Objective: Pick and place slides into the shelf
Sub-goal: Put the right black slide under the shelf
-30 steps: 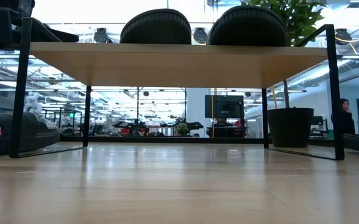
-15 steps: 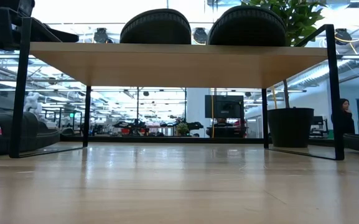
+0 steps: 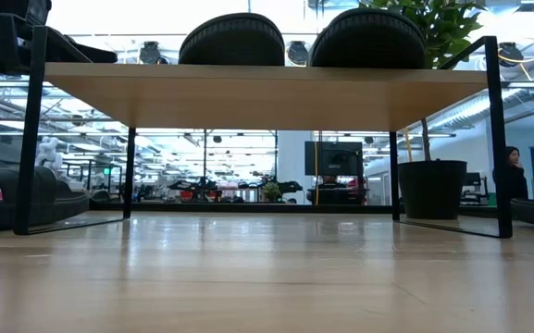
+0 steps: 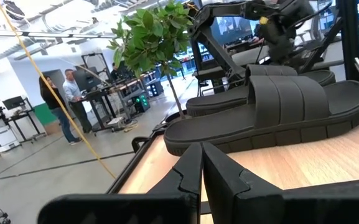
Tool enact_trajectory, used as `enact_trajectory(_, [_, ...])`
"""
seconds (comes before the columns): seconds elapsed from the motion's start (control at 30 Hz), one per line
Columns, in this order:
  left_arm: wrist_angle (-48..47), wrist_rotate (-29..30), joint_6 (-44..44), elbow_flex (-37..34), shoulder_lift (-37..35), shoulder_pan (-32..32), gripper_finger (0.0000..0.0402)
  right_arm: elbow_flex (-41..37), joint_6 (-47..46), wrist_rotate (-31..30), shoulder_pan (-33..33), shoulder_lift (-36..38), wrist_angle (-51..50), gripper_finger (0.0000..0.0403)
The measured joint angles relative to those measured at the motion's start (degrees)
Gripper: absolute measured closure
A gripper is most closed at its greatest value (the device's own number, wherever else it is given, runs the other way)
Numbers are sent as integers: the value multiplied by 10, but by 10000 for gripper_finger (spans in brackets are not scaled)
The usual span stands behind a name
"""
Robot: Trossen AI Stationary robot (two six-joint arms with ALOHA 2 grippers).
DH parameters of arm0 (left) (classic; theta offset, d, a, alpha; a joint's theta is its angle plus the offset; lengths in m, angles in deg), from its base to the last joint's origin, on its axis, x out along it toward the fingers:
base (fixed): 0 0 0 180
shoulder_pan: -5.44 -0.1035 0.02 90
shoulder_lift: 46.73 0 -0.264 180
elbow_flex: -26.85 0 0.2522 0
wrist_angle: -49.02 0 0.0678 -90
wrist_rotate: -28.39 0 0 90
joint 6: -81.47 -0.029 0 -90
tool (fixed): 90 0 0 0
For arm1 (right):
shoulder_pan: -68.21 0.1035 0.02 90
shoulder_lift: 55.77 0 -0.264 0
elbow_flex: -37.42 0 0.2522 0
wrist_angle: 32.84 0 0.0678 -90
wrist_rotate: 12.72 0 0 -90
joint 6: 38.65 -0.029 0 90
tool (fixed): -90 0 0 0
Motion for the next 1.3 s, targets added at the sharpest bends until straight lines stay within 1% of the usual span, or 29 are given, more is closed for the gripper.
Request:
enact_trajectory(0.07, [0,0,-2,0,0,0,380,0,0,13,-12,13,-41,360])
enact_trajectory(0.2, [0,0,-4,0,0,0,380,0,28,22,-31,44,-63,351])
enact_trajectory(0.4, [-4,0,-11,0,0,0,380,0,82,-25,-43,77,-57,330])
enact_trajectory(0.7, [-17,0,-24,0,0,0,380,-8,137,-25,-44,80,-54,328])
enact_trajectory(0.77, [-17,0,-24,0,0,0,380,-14,138,-27,-44,80,-54,328])
enact_trajectory(0.87, [-17,0,-24,0,0,0,380,-31,121,-67,-44,80,-51,328])
enact_trajectory(0.93, [-17,0,-24,0,0,0,380,-43,107,-79,-45,79,-36,328])
enact_trajectory(1.0, [-17,0,-25,0,0,0,380,-46,104,-65,-45,75,-26,328])
enact_trajectory(1.1, [-17,0,-29,0,0,0,380,-46,90,-28,-45,57,-38,327])
enact_trajectory(1.3, [-17,0,-28,0,0,0,380,-46,102,-23,-45,-28,-66,327])
